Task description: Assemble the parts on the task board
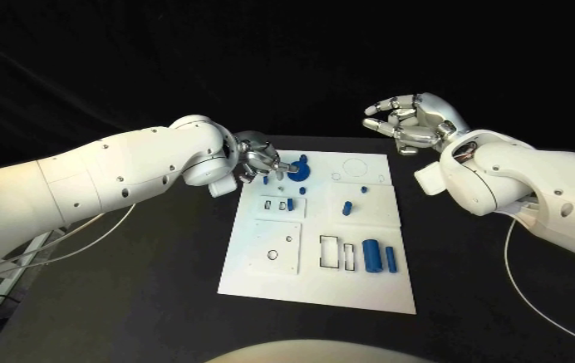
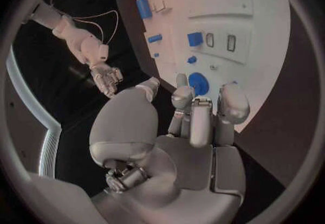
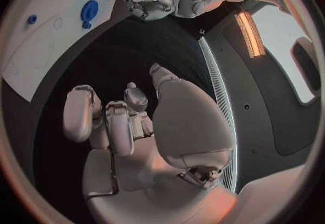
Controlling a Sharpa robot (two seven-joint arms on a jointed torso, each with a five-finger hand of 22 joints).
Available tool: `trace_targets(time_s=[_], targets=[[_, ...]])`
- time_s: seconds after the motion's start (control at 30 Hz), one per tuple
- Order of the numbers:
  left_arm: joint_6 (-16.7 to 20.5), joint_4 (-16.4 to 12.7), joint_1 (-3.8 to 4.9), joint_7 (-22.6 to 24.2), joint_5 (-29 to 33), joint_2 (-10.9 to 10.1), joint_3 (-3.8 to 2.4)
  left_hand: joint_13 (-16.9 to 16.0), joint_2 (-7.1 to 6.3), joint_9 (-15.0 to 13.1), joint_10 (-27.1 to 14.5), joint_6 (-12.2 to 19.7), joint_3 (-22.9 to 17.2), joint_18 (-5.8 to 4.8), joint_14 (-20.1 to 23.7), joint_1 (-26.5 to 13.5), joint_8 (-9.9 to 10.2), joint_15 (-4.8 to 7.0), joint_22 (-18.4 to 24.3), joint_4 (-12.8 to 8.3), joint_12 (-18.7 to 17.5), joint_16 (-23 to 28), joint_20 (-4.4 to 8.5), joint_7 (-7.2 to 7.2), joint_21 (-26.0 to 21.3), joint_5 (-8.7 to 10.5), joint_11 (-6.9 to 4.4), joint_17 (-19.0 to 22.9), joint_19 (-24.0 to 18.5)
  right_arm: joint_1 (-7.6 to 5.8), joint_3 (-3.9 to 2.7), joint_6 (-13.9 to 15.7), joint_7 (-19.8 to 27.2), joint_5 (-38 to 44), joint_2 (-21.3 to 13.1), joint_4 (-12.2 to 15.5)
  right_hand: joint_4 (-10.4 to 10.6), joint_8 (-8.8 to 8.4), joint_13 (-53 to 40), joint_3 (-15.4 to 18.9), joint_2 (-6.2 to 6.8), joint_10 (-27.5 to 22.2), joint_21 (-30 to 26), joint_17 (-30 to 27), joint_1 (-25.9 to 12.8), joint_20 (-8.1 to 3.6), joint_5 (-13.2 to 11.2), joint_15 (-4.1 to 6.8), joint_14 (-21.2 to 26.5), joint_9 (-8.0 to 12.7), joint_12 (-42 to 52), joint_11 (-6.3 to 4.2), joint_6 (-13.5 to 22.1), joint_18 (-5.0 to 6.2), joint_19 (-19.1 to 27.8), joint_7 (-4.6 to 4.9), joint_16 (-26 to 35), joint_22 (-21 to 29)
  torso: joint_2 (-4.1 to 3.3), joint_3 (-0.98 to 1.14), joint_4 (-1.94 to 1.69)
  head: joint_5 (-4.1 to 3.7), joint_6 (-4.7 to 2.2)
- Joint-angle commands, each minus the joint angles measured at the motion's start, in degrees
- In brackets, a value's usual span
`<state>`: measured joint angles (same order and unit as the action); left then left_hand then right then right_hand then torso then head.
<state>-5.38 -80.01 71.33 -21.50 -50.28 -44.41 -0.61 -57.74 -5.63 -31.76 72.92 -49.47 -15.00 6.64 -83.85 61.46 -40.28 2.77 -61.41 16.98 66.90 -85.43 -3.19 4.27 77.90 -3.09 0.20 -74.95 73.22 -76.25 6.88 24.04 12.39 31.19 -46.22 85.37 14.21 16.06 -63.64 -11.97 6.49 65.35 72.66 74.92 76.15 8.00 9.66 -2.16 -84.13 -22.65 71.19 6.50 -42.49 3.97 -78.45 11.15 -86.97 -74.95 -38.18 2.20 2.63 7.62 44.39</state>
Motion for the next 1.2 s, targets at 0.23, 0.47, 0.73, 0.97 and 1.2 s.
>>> trace_targets(time_s=[0.23,0.47,0.73,0.97,1.2], targets=[[-7.5,2.4,1.67,-10.0,-5.4,3.7,1.26,0.1,0.33,-0.3,-0.3,1.8,0.8,-1.72,-4.3,-0.5,0.7,0.21,-3.4,-0.1,0.0,-0.9,0.03,0.46,1.8,0.08,0.32,-7.8,2.1,-0.03,0.13,-0.2,-1.3,0.1,-0.7,0.6,-0.2,0.25,0.0,-0.3,-0.1,-0.4,-0.4,6.2,0.6,0.06,-0.2,0.09,-3.3,0.1,0.0,-0.12,-0.1,0.52,0.3,0.02,0.4,-3.0,0.33,0.5,0.17,0.51,0.93],[-11.5,3.7,2.1,-12.2,-5.5,5.7,2.0,1.0,0.63,-0.4,-0.8,2.0,1.1,-2.2,-4.5,-0.7,0.9,0.13,-6.0,-0.1,-0.6,-1.3,0.01,0.58,3.0,0.09,0.42,-8.5,3.7,-0.03,0.21,0.0,-1.7,0.3,-0.8,0.6,-0.2,0.26,0.0,-0.2,-0.03,-0.4,-0.4,6.1,0.5,0.05,0.0,0.09,-3.2,0.1,0.1,-0.11,0.0,0.54,0.3,0.03,0.4,-2.9,0.19,0.42,0.13,0.55,0.89],[-14.1,5.5,2.18,-13.1,-5.5,7.8,2.6,1.8,0.86,-0.6,-1.4,2.3,1.2,-2.45,-4.5,-0.6,1.1,0.05,-7.3,-0.1,-1.3,-1.4,0.0,0.69,3.6,0.08,0.52,-8.6,4.5,0.0,0.3,0.0,-1.9,0.5,-0.7,0.4,-0.1,0.29,0.0,-0.2,0.01,-0.4,-0.5,6.1,0.4,0.05,0.0,0.08,-3.2,0.1,0.1,-0.1,0.0,0.55,0.3,0.04,0.4,-2.9,0.05,0.35,0.12,0.42,1.13],[-15.3,6.7,2.18,-13.4,-5.5,9.1,3.1,2.1,1.2,-0.7,-1.6,2.4,1.1,-2.47,-4.5,-0.5,1.2,-0.01,-7.5,-0.2,-1.5,-1.5,-0.03,0.75,3.7,0.06,0.58,-8.8,4.6,0.03,0.34,-0.2,-2.1,0.6,-0.6,0.3,-0.1,0.29,0.0,-0.2,0.01,-0.4,-0.5,6.1,0.4,0.05,0.0,0.08,-3.2,0.1,0.1,-0.1,0.0,0.55,0.3,0.04,0.4,-2.9,-0.06,0.31,0.18,0.42,1.38],[-15.6,6.9,2.16,-13.4,-4.6,9.6,3.35,2.2,1.59,-0.8,-1.8,2.4,1.0,-2.48,-4.6,-0.1,1.3,-0.07,-7.6,-0.2,-1.6,-1.6,-0.07,0.8,3.8,0.04,0.63,-9.0,4.6,0.07,0.37,-0.3,-2.2,0.7,-0.5,0.1,0.0,0.31,0.0,-0.1,0.03,-0.4,-0.5,6.0,0.4,0.05,0.1,0.08,-3.2,0.1,0.1,-0.1,0.1,0.55,0.3,0.05,0.5,-2.9,0.04,0.37,0.07,0.35,1.7]])
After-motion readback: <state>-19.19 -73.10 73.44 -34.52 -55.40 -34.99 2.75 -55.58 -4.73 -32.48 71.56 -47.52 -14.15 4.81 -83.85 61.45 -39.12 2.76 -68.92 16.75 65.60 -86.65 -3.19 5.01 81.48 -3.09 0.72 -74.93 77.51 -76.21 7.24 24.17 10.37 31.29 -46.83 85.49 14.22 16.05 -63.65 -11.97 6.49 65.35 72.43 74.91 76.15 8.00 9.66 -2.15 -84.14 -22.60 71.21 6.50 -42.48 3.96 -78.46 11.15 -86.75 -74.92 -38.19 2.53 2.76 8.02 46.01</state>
